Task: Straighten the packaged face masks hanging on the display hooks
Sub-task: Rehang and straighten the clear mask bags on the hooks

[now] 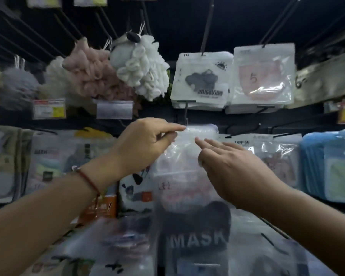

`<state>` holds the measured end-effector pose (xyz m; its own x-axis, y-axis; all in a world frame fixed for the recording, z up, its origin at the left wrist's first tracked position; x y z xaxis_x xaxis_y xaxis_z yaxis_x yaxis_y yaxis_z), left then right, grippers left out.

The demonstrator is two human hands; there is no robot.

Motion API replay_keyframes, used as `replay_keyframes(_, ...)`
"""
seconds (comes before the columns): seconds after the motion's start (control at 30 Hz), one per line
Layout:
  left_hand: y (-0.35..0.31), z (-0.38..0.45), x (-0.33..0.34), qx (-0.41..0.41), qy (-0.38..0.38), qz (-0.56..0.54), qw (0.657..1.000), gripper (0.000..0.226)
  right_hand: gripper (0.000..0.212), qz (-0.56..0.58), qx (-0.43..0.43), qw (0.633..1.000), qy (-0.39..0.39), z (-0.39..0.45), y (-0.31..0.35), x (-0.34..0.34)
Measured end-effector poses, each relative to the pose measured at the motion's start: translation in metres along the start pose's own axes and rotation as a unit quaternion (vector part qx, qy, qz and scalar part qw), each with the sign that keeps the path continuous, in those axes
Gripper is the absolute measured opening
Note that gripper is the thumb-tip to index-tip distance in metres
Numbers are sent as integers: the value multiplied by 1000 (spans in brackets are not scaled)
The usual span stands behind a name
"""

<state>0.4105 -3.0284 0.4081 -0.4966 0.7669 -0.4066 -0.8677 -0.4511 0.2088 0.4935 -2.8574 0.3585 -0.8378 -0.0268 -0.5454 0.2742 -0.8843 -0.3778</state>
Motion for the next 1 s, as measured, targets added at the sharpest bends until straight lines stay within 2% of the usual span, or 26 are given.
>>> replay_keyframes(0.1, 9, 19, 1, 0, -2, -17, 1000, 26, 11, -1, 18, 1000, -8, 20, -8, -4)
replay_keyframes(0.23, 18, 35, 6, -20, -6, -34, 999, 25, 15, -5, 33, 999, 11, 38, -18, -3)
replay_keyframes(0.33, 24, 36, 15, -53, 0, -40, 998, 23, 15, -4, 43, 999, 25, 42, -24, 0)
replay_keyframes(0.53, 26, 26, 22, -132, -19, -121, 984, 20, 15, 1, 54, 998, 36, 38, -24, 4)
replay_keyframes(0.63, 30, 26, 24, -142, -13, -88, 986, 20, 15, 5, 62, 997, 40, 40, -28, 8)
replay_keyframes(0.73, 37, 26, 32, -141, 34, -48, 988, 24, 17, 10, 76, 996, 41, 41, -35, 12)
replay_keyframes(0.9, 35, 27, 37, -52, 55, 145, 987, 32, 18, 12, 92, 994, 56, 41, -44, 22)
replay_keyframes(1.0, 41, 25, 44, -56, 109, 134, 983, 38, 18, 13, 104, 992, 73, 40, -46, 25)
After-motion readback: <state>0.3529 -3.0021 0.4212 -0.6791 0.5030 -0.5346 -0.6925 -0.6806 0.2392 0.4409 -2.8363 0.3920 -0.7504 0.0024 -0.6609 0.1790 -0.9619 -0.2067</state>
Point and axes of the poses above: each hand's wrist, its own z-axis towards the middle knuckle, its own x-axis out of the palm, y = z × x, the point moved 4 cm from there along z, towards the middle knuckle, and after that the axes turned 7 degrees about z, right-handed, at the moved point
